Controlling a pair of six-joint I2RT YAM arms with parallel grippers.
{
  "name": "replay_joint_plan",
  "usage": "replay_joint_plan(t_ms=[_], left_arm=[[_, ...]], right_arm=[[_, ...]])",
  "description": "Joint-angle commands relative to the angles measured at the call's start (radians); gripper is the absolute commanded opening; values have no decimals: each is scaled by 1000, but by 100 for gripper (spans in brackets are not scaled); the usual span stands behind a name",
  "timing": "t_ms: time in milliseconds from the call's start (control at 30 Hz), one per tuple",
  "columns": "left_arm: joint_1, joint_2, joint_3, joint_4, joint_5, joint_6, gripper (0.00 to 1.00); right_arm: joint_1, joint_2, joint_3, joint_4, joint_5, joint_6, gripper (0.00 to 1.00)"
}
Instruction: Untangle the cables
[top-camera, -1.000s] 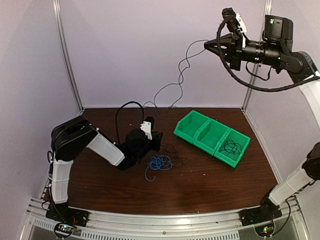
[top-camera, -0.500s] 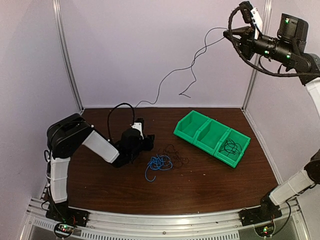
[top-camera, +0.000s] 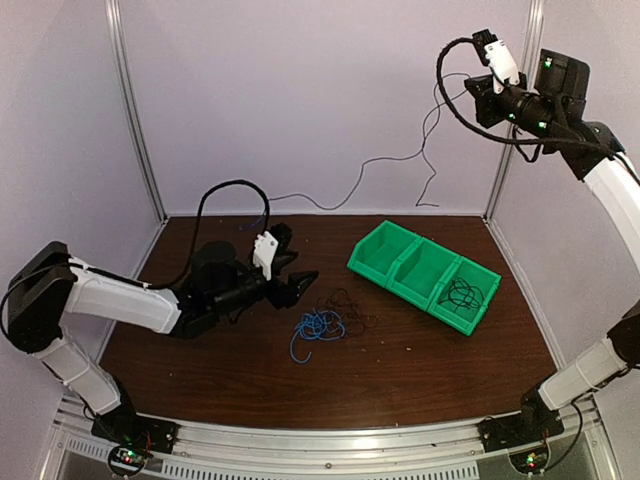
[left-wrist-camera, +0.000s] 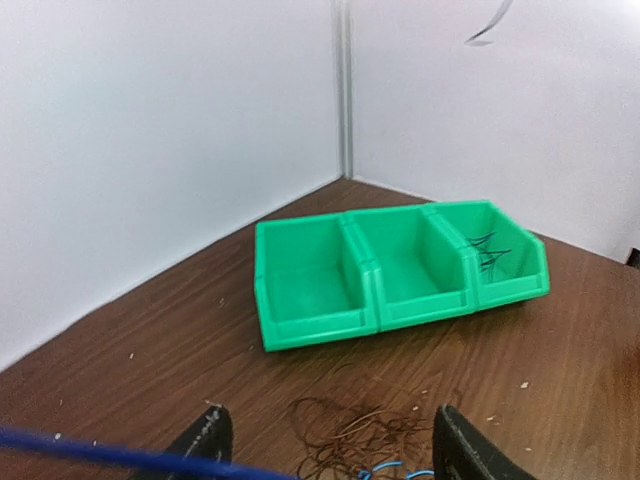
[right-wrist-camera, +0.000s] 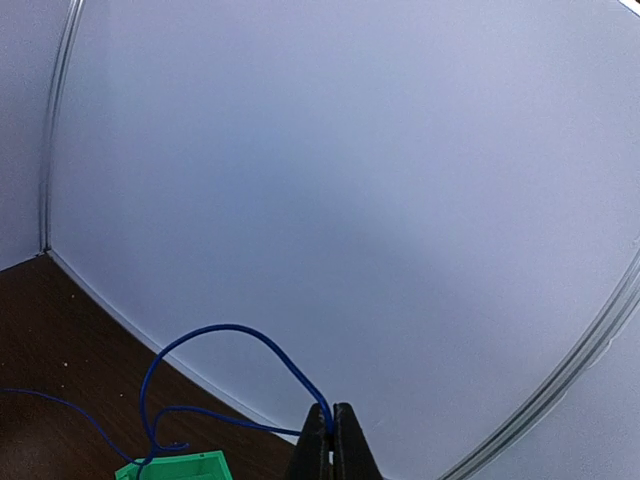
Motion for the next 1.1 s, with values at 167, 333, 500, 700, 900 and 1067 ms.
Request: replay_joint_plan(t_ms=[167, 333, 500, 700, 900, 1067], left_arm=[[-62, -214, 138, -389, 457, 141, 70], [-77, -314, 208, -528, 539, 115, 70], [-78, -432, 234, -634, 273, 128, 70], [-76, -355, 305, -693, -146, 168, 71], [-20, -278, 233, -553, -154, 134, 70], [51, -273, 156, -492, -157, 122, 70]], right_arm=[[-18, 54, -81, 93, 38, 20, 0], [-18, 81, -128, 113, 38, 13, 0], [-18, 57, -131, 110, 17, 16, 0], [-19, 5, -100, 89, 5, 21, 0], [-18, -36, 5, 39, -30, 30, 0], [-28, -51, 75, 23, 11, -9, 0]])
